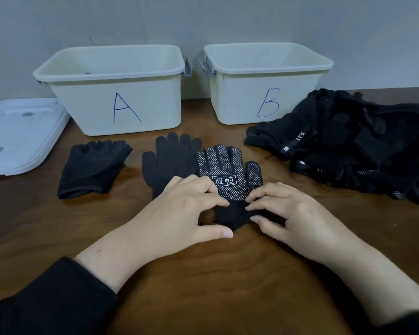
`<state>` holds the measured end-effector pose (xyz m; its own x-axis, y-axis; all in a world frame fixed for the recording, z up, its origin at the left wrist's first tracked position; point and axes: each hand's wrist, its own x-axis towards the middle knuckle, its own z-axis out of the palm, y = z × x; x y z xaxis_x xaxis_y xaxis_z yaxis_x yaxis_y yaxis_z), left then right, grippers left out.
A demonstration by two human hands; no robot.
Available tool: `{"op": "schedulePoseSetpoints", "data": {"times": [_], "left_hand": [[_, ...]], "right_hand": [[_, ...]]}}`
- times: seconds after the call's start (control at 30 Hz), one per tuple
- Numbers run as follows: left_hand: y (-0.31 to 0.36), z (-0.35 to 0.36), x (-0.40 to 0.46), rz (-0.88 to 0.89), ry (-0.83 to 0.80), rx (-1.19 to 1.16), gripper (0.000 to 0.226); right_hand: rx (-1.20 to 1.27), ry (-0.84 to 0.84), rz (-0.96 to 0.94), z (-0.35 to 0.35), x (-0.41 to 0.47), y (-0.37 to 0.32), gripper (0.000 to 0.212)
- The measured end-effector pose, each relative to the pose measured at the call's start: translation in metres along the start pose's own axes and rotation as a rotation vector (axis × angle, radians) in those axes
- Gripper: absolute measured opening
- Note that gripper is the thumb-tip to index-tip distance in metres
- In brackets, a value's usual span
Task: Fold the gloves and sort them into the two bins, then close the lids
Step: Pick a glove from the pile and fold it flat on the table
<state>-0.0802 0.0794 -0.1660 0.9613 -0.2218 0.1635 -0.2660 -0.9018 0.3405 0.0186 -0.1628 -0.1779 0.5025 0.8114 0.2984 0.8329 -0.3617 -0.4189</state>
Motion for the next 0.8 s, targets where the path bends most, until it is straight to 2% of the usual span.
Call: {"op": "schedulePoseSetpoints", "data": {"times": [0.1,0.23,0.37,0.53,0.67,0.8], "left_hand": [[0.009,0.004,-0.001,-0.011,0.026,0.072,0.063],[0.012,0.004,-0.001,-0.004,0.105,0.07,0.021],[0.009,0.0,-0.002,-0.014,0.103,-0.007,0.02],[0.009,0.001,0.001,-0.188,0.209,-0.204,0.007],[0.007,0.003,0.007,-0.288,0.266,-0.227,0.025],[0.001,0.003,0.01,-0.237,0.275,-0.029,0.035]], "right_hand": [[0.032,0.075,-0.007,0.003,0.002,-0.005,0.018],[0.083,0.072,-0.03,0.0,0.001,-0.007,0.012],[0.1,-0.009,0.03,-0.003,0.0,-0.01,0.038],[0.152,0.108,0.148,0.002,0.011,-0.009,0.014],[0.161,0.156,0.229,0.009,0.026,-0.004,0.012],[0.102,0.173,0.268,0.012,0.03,-0.004,0.036]]}}
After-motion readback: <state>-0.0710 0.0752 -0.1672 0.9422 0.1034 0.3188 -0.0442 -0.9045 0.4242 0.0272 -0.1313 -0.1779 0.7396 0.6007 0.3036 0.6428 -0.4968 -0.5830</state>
